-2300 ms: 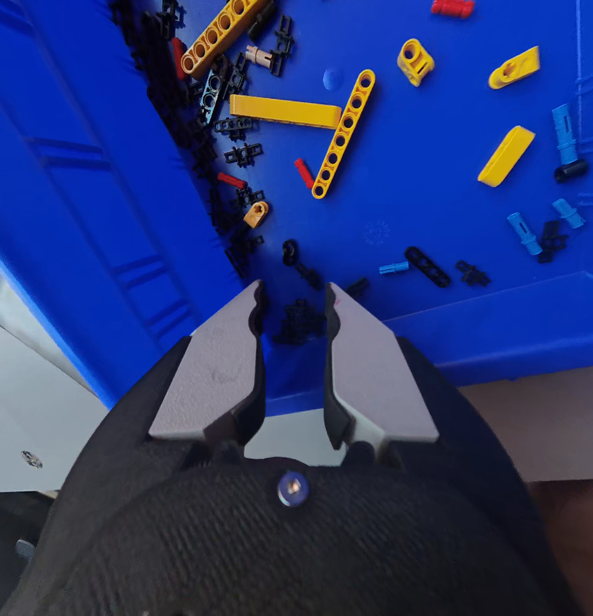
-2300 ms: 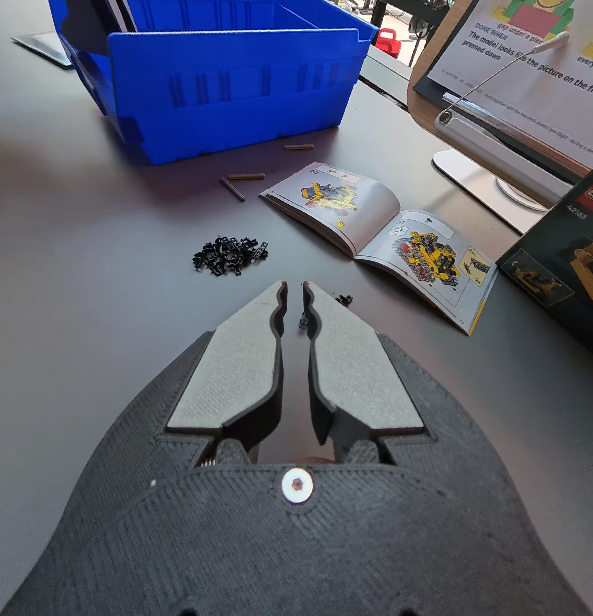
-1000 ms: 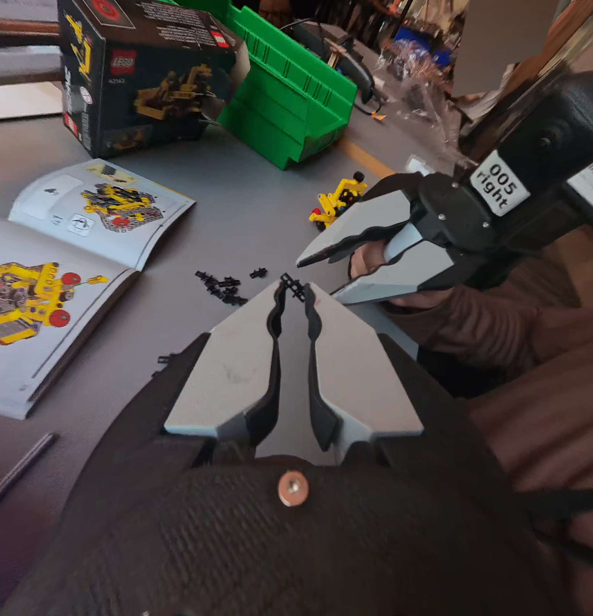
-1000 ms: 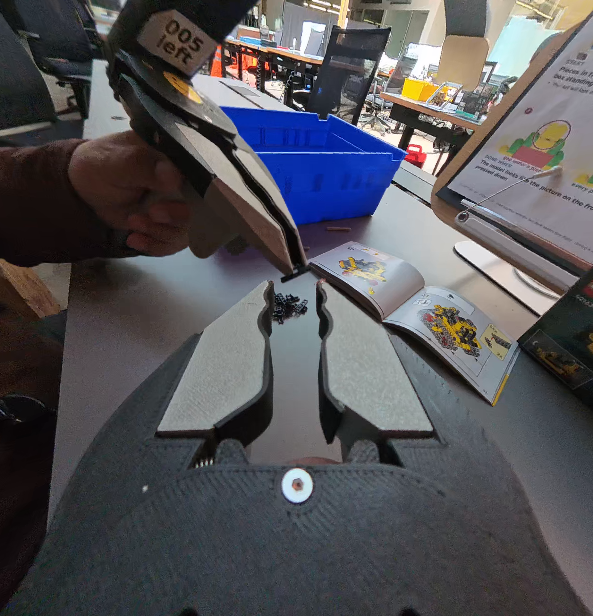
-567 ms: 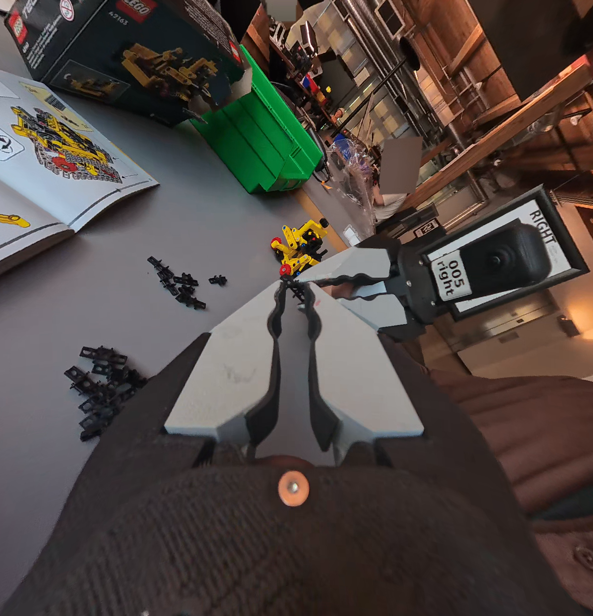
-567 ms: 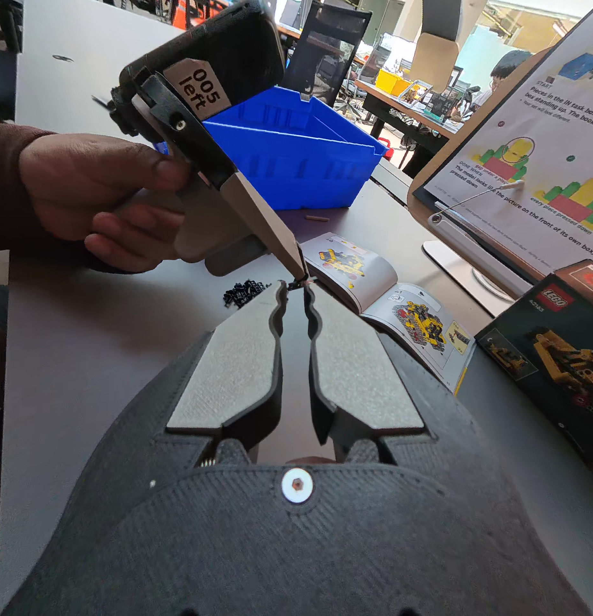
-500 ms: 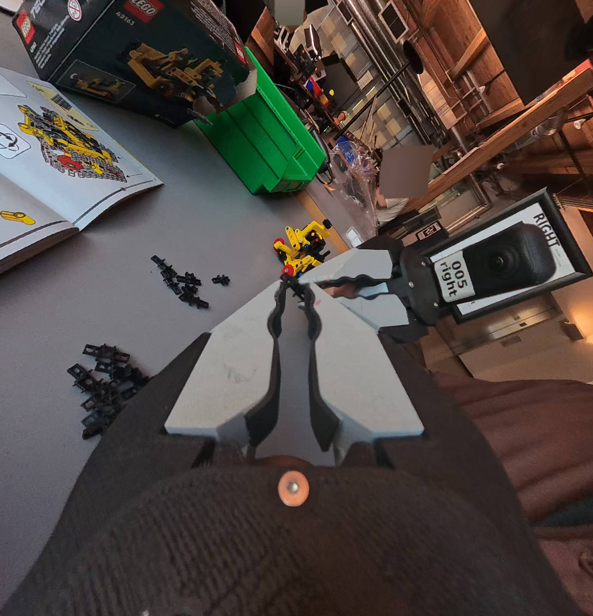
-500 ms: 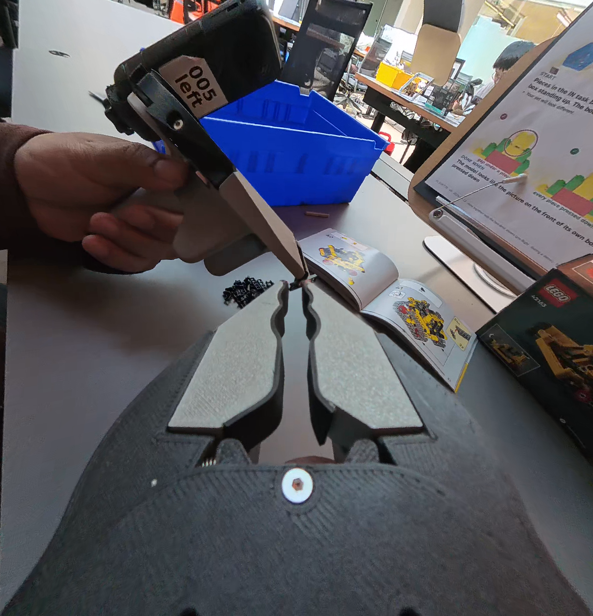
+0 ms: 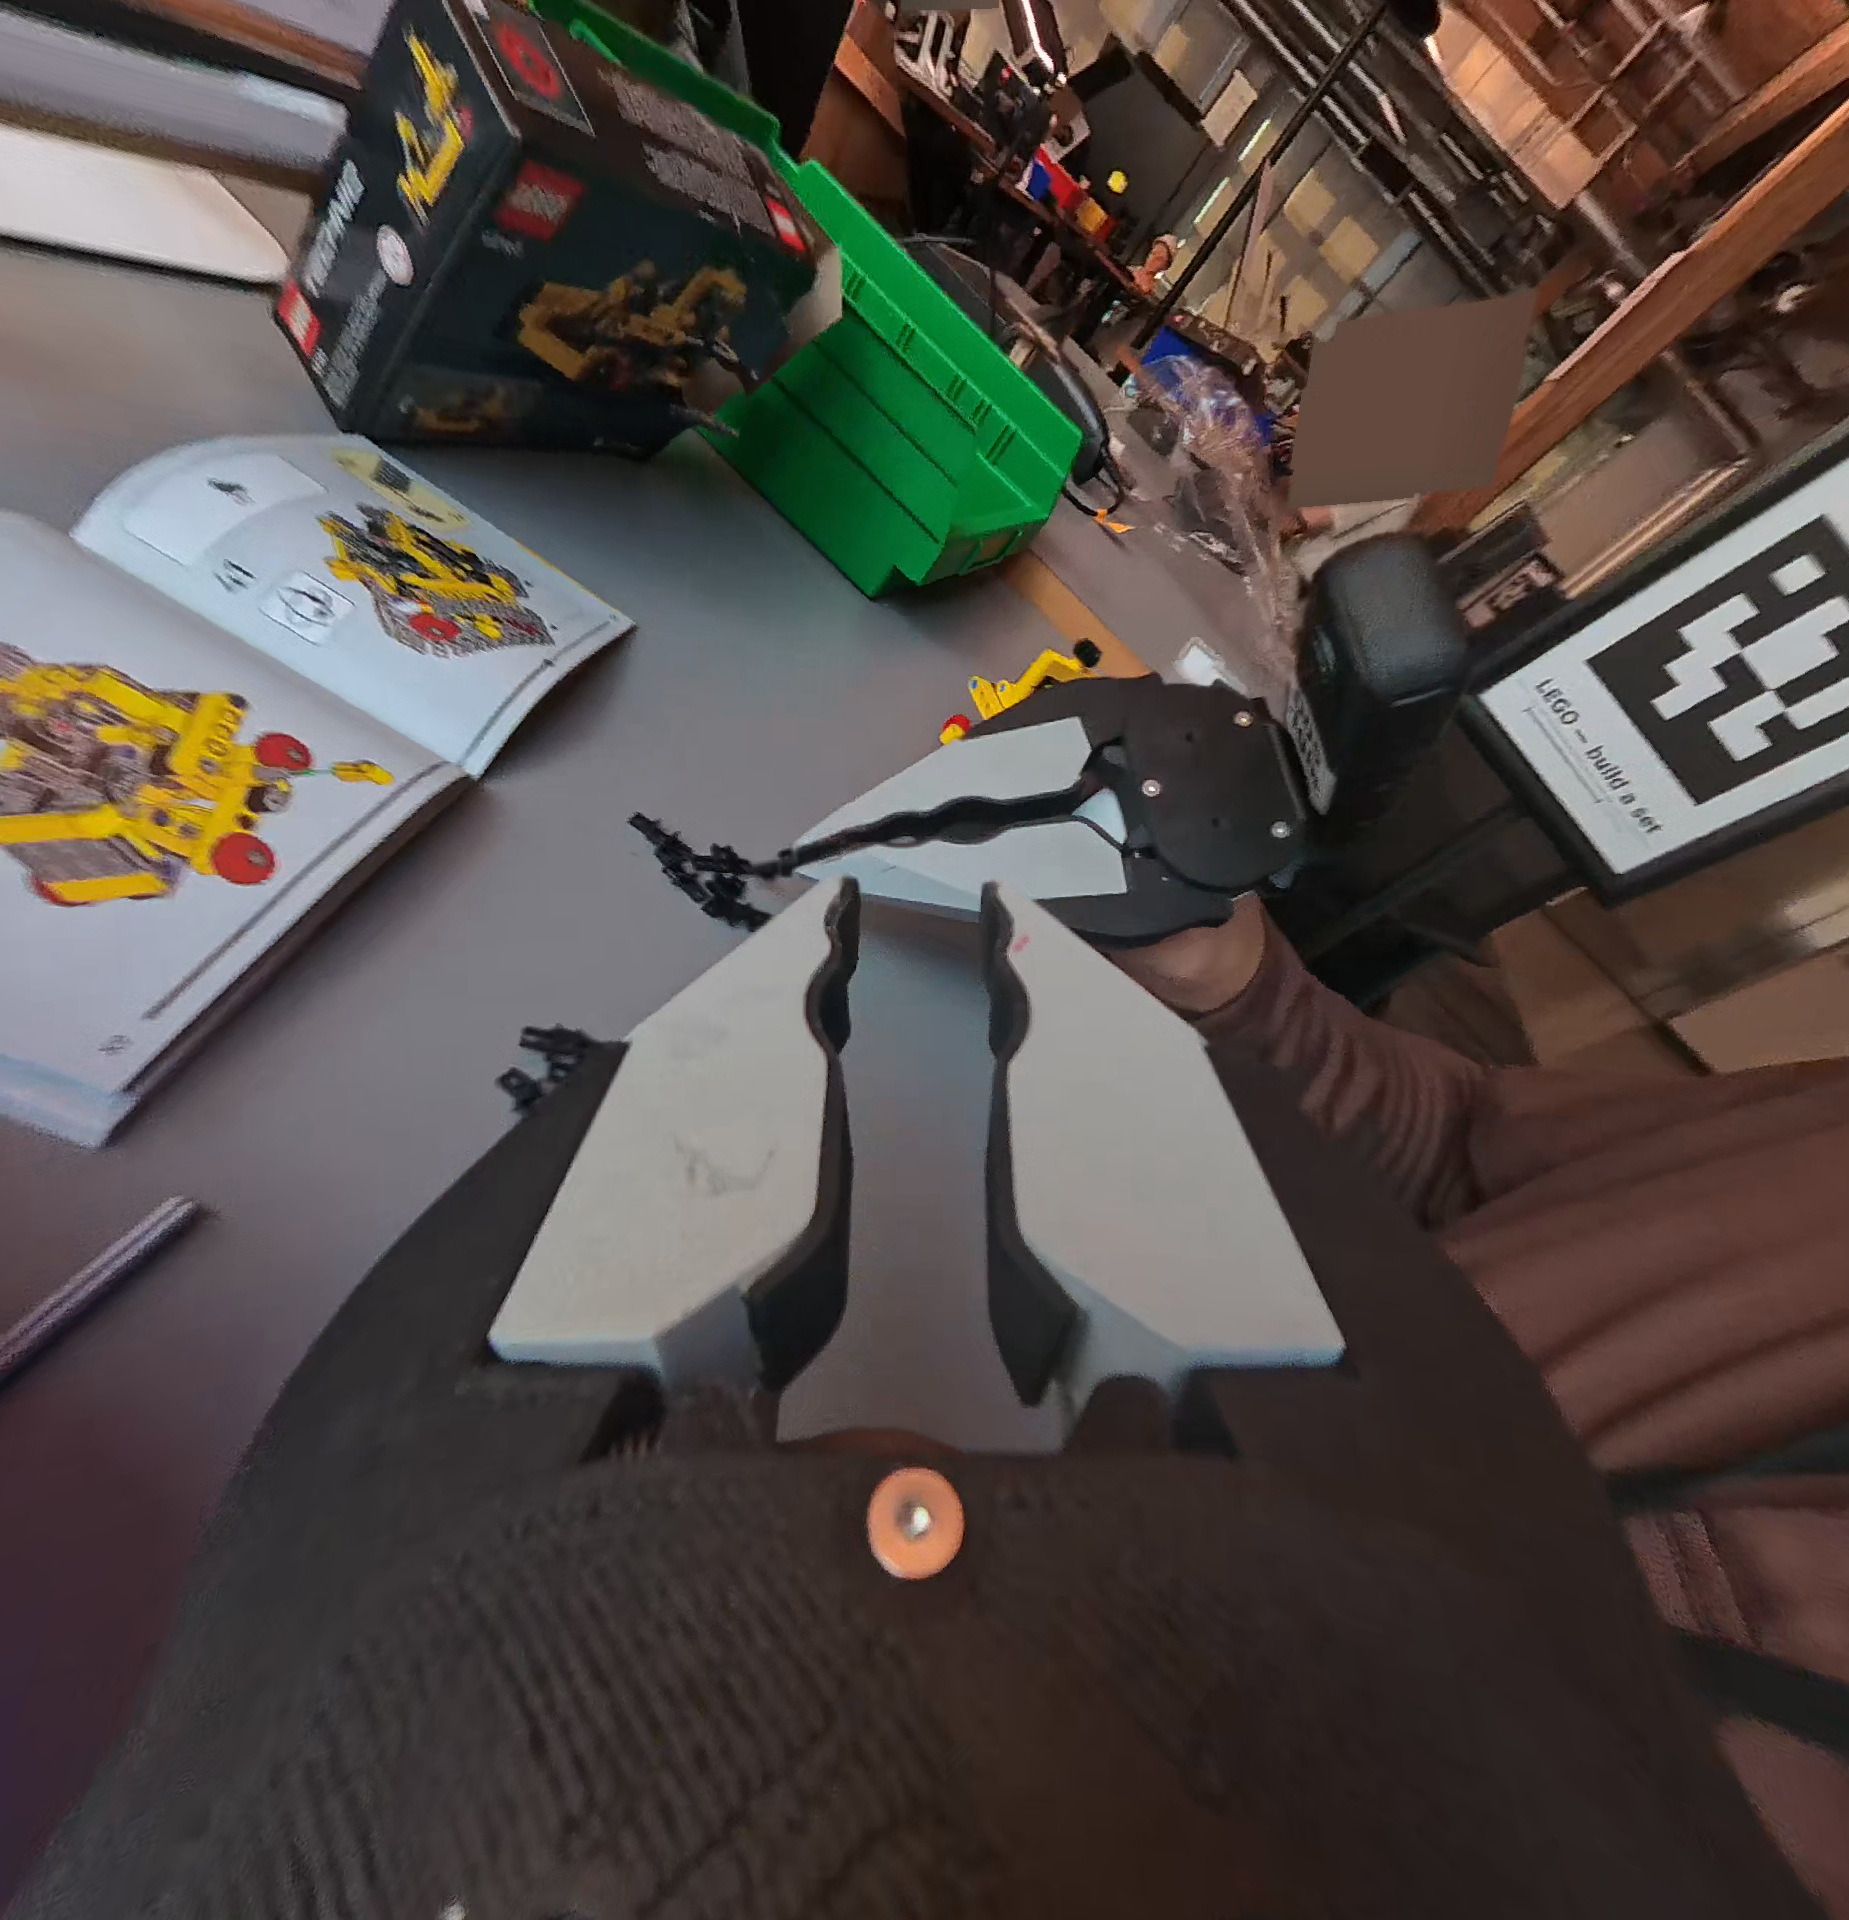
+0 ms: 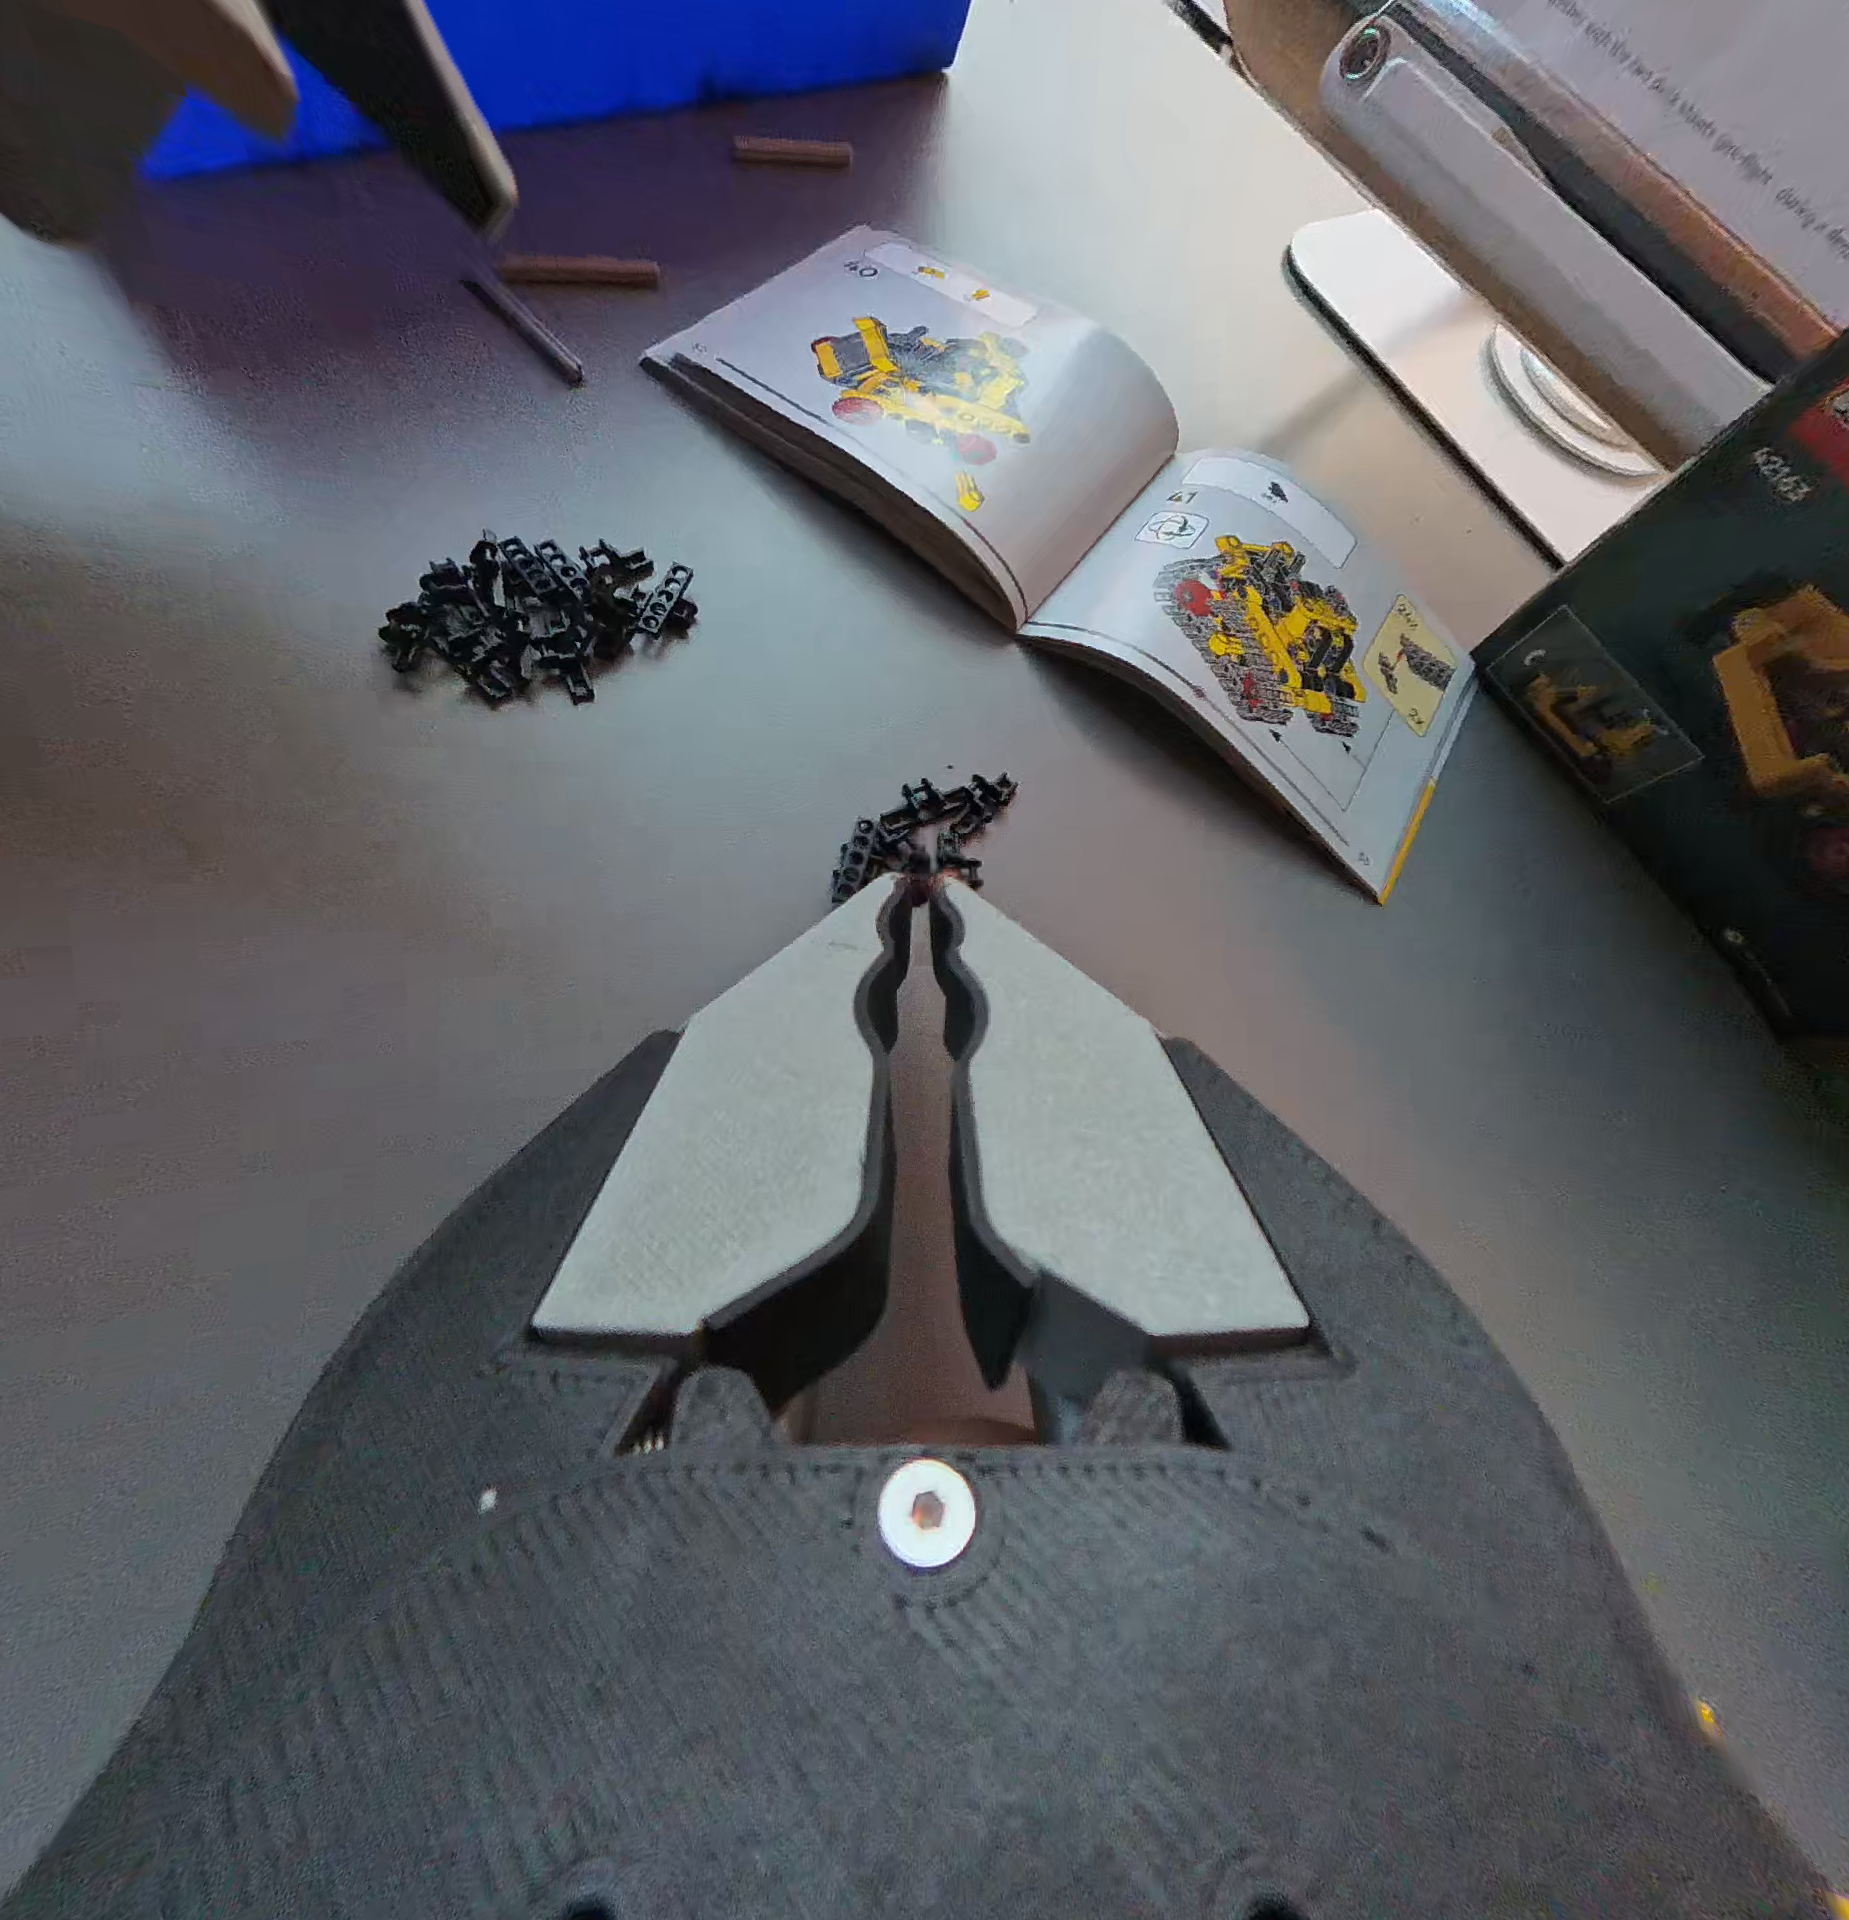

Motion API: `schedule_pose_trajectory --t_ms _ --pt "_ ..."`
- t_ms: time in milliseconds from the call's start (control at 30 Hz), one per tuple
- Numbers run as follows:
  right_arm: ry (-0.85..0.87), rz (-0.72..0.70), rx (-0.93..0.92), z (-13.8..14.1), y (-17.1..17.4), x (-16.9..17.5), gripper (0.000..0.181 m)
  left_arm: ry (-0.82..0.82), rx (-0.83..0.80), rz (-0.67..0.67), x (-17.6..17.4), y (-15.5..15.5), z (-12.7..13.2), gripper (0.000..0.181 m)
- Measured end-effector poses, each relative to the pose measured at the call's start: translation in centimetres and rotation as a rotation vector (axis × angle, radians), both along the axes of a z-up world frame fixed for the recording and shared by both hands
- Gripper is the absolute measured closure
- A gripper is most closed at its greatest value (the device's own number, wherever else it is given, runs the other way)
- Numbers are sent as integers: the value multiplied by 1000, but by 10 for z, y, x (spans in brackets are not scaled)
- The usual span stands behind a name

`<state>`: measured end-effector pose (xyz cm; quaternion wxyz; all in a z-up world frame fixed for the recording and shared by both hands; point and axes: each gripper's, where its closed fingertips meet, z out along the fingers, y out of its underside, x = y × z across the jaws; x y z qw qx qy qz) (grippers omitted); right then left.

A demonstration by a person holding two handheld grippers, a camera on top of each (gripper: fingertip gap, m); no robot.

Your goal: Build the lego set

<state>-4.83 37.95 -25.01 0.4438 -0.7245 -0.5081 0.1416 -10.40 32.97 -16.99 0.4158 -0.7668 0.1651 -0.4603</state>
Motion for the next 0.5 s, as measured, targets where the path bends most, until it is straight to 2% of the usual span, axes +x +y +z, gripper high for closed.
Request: schedule_pose_trajectory --t_ms 133,233,367,500 --pt "-41 6 17 -4 -1 -1 175 109 102 92 -33 0 18 161" --pt "-4 -9 17 1 1 3 172 149 137 160 -61 1 29 159" --pt "-48 -159 46 -1 16 30 175 194 180 267 -105 -3 46 158" --pt "-129 -209 68 -10 19 37 181 324 199 399 -158 -10 52 156"
